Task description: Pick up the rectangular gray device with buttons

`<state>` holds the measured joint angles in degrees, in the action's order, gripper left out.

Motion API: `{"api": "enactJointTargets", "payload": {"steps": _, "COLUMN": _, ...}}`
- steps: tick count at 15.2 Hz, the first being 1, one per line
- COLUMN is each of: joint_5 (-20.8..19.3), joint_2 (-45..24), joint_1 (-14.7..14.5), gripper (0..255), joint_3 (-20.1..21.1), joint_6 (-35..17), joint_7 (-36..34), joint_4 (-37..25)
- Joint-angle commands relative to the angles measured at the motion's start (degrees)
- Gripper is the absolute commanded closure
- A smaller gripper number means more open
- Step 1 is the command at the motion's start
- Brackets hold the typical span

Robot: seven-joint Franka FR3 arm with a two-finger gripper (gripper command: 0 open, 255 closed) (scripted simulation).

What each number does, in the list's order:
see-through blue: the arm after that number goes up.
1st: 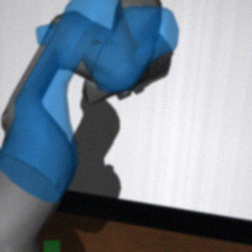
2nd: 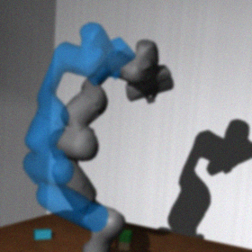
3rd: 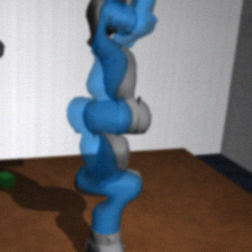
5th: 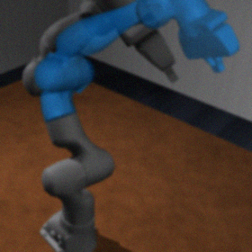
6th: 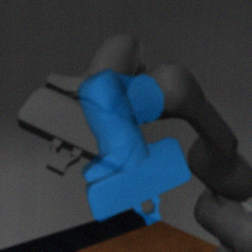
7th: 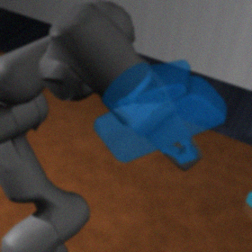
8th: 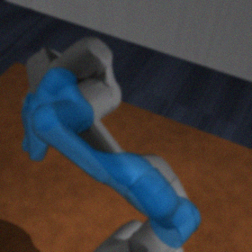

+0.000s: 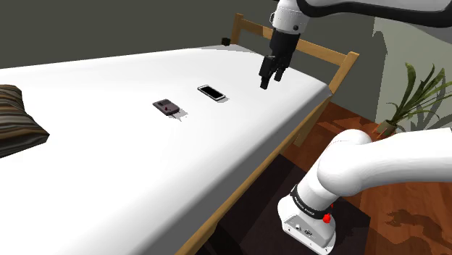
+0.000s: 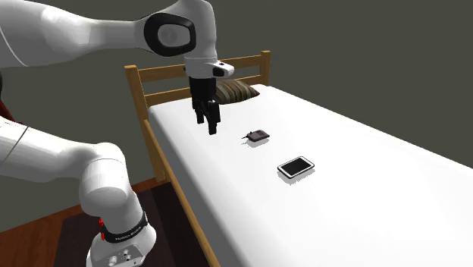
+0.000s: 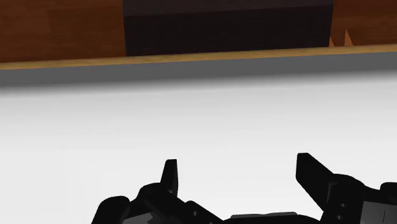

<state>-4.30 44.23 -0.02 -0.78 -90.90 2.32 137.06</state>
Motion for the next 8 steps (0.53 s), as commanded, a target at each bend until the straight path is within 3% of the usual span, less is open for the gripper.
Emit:
{"api": "enactJointTargets", "payload": {"steps": 1, "joint_5": 0.0, "joint_2": 0.0, "joint_1": 0.0, "gripper": 0, "joint_3": 0.0, "joint_6": 0.0, "joint_7": 0.0, "joint_4": 0.0}}
{"api": "enactJointTargets", "payload": {"steps": 8, "joint_5": 2.4, "joint_2": -12.6, "joint_1": -1.5, "gripper": 0, "joint_3": 3.0, "joint_6": -10.8, "joint_7": -4.1, "joint_4": -2.1}}
